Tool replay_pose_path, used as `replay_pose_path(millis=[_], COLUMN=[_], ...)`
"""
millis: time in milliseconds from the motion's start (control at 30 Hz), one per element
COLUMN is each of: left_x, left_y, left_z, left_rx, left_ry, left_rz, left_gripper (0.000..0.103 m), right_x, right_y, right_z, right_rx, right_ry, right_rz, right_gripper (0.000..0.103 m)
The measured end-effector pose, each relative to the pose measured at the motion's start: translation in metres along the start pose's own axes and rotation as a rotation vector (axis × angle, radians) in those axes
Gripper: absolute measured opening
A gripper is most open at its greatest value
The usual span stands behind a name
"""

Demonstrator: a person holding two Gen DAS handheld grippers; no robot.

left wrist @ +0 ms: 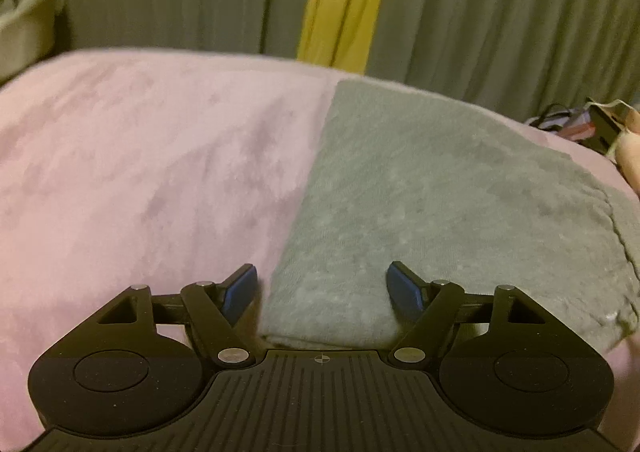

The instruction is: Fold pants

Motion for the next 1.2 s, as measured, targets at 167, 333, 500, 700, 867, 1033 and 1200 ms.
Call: replay_pose_path(millis=[167, 333, 500, 700, 867, 1033, 1200], left_x=[0.023, 0.022, 0.024, 0.027, 0.026, 0.025, 0.017], left_y=[0.007, 0.009, 0.011, 0.013, 0.013, 0.015, 0.021], left_z=[0.003, 0.004, 0.004, 0.006, 0.006, 0.004, -0.006], left_rx=[0.027, 0.017, 0.016, 0.007, 0.003, 0.016, 0.080], left_ry=[-0.136, -0.118, -0.118, -0.095, -0.090, -0.084, -0.030], left_rz=[0.014, 0.024, 0.027, 0.061, 0.061, 0.057, 0.056], left_gripper=[0.079, 0.079, 0.078, 0.079, 0.079, 0.078, 0.078], right_x=[-0.021, -0.014, 0.042, 0.070, 0.071, 0.091, 0.092], right_y=[-0.009, -0.014, -0.024, -0.038, -0.059, -0.062, -0.031], right_z=[0.019, 0.024, 0.035, 0.056, 0.054, 0.057, 0.039], right_rx=[-0.068, -0.105, -0.245, -0.314, -0.281, -0.232, -0.229], right_ry=[0.073, 0.088, -0.425, -1.118, -1.273, -1.303, -1.004], right_rz=[-0.024, 0.006, -0.068, -0.454, -0.552, -0.459, -0.304], right_gripper=[0.085, 0.085, 0.085, 0.085, 0.086, 0.069, 0.074])
Point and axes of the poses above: each gripper's, at about its wrist camera, not at the fingertips, and y roughly against the way its jaws point, x to its right, z to its underside, the point moved 10 cm from there along -y, roughly the way its jaws point, and after that the axes turned 3 degrees about -y, right-handed, at the moved point
